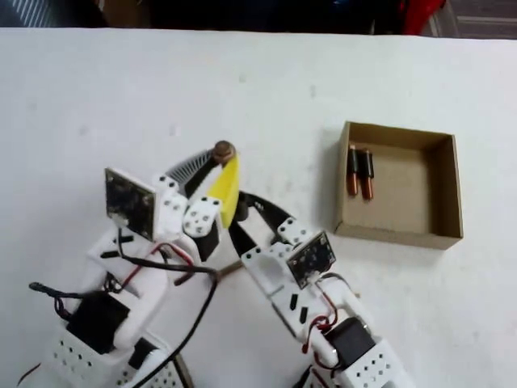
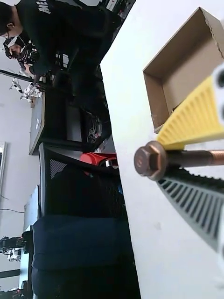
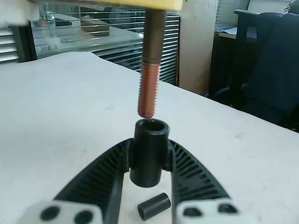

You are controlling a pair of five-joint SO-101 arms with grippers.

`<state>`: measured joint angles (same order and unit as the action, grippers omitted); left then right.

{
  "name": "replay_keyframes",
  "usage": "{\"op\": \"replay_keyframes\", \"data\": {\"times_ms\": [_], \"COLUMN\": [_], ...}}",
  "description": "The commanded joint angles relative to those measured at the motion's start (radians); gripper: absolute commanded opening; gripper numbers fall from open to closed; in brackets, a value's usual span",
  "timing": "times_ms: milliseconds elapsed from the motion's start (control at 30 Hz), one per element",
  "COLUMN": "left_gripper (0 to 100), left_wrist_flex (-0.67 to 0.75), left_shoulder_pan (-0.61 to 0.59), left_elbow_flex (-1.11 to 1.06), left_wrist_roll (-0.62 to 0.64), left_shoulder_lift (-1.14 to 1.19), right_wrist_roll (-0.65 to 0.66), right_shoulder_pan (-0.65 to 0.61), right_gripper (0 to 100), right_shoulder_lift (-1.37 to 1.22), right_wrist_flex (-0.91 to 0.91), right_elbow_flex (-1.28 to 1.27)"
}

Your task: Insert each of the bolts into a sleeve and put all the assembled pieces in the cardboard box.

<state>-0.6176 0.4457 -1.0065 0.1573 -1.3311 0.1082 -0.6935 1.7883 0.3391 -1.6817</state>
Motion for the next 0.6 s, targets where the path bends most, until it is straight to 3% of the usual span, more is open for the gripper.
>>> {"op": "replay_keyframes", "data": {"times_ms": [0,267,567], "left_gripper": [2,2,2], "left_wrist_flex": [0.011,0.046,0.052], "left_shoulder_pan": [0.019,0.022,0.114], "left_elbow_flex": [0.008,0.000,-0.038], "left_wrist_roll": [0.012,0.012,0.005], "left_shoulder_lift": [-0.018,-0.016,-0.016], "right_wrist_roll": [0.003,0.003,0.003], "right_shoulder_pan": [0.007,0.005,0.010], "right_gripper": [1.7,1.7,1.7], "right_shoulder_lift": [0.013,0.013,0.013], "right_wrist_flex": [0.001,0.001,0.001], "right_elbow_flex": [-0.009,-0.009,-0.009]}}
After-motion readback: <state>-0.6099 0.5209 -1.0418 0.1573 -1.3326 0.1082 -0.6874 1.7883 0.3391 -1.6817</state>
